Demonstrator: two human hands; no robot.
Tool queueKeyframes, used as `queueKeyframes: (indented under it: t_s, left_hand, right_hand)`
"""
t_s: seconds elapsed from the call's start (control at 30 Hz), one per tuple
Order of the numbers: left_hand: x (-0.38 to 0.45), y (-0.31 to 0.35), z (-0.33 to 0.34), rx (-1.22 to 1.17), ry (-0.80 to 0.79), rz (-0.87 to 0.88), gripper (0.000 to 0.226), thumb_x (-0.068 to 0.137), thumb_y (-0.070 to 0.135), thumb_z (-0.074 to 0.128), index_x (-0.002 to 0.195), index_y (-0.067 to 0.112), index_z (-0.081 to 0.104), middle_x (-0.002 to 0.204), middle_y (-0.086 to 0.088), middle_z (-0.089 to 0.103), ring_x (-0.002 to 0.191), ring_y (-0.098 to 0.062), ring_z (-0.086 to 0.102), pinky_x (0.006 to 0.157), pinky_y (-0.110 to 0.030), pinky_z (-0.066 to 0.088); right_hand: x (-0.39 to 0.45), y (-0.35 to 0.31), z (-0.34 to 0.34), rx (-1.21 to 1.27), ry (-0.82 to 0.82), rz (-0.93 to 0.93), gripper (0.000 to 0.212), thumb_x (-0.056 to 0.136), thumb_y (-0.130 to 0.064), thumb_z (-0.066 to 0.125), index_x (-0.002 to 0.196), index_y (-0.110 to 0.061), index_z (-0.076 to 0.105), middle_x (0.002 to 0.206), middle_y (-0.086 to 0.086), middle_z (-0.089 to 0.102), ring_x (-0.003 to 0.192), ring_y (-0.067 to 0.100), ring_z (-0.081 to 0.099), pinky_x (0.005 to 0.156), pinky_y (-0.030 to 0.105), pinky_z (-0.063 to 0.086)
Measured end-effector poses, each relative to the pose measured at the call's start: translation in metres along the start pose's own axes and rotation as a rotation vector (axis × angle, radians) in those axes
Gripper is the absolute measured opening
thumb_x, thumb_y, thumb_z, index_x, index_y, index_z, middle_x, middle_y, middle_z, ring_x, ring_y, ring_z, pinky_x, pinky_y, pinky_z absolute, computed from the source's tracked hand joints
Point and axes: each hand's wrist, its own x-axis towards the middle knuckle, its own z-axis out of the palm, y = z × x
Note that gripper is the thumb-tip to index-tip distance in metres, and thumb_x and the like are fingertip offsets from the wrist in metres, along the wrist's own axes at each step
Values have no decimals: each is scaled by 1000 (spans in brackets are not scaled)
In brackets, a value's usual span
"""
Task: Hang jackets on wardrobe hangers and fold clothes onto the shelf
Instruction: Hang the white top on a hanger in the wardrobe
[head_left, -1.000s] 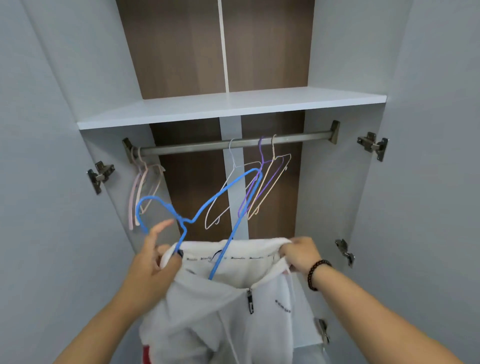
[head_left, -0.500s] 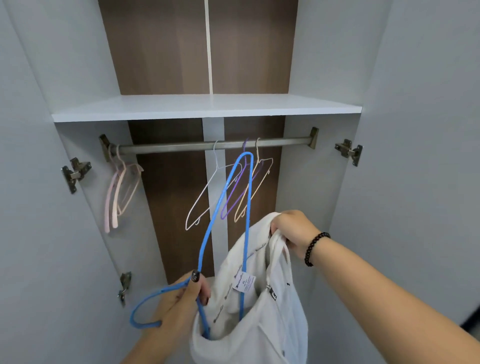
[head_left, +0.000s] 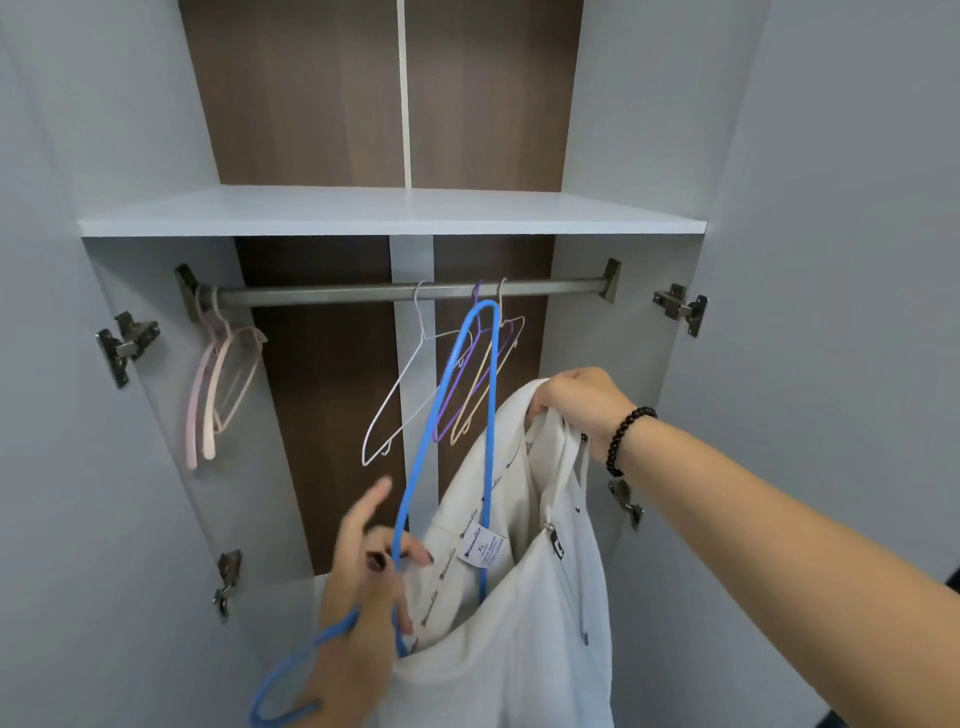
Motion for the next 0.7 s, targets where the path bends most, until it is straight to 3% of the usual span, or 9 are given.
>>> queueKeyframes:
  t_s: [0.07,0.13,0.2,0.37,0.4,0.47,0.57,0.63,0.7]
  left_hand:
    - [-4,8,2,-17,4,19,85,55,91,52,105,24,61,66,-6,62,37,-12,46,35,-19,41]
    - [-9,7,-4,55,-47,33,72,75,79,45,91,13,70,69,-9,63,43,-9,45,39,-19,39]
    - [-11,3,-9,180,-156,46,63,86,70,42,83,18,76,55,-4,55,45,-7,41,43,-21,38]
    - [-1,-8,-27,502,-338,-76,61,101,33,41,43,27,59,44,10,55,45,-6,50,54,-15,39]
    - [2,-7,-32,555,-352,-104,63,102,25,41,41,28,58,46,13,56,48,-5,52,54,-12,38]
    - [8,-6,-40,640,-394,-111,61,101,20,42,43,28,57,50,14,58,52,-4,53,56,-13,40]
    - [17,-8,-43,744,-472,-78,53,101,24,41,50,23,56,57,4,56,53,-6,50,56,-26,47]
    - [23,-17,-42,833,-480,-103,53,94,44,41,49,16,47,54,-3,48,49,-10,44,52,-29,42]
    - [26,-21,-33,920,-484,-114,54,76,60,35,49,14,32,50,-1,34,49,-15,34,52,-37,36]
  right_hand:
    - [-2,-3,1,9,-6,0,26,53,-7,63,76,-14,53,79,10,39,71,24,35,61,33,32]
    - [-1,-5,2,20,36,2,14,66,-2,62,68,-10,51,81,8,40,73,21,35,62,30,32]
    - [4,-5,1,75,72,30,20,73,0,58,61,-9,45,77,9,39,70,21,34,61,31,32]
    - [18,-3,-12,144,135,116,22,78,8,51,60,-4,49,56,6,39,46,17,33,44,23,32]
    - [18,-3,-13,130,140,108,12,76,9,51,69,7,60,61,8,41,48,17,32,44,23,30]
    - [24,1,-15,133,167,86,35,72,12,52,105,18,60,72,12,45,55,20,36,49,27,31]
    - [22,-1,-15,67,136,26,27,67,16,60,84,0,75,70,13,63,61,24,51,54,27,44]
    - [18,0,-8,-7,105,-51,25,67,14,63,72,-8,75,69,13,68,58,23,56,47,22,45]
    - [13,-1,6,-124,64,-194,25,71,10,64,72,-12,76,74,11,72,64,21,64,53,27,55]
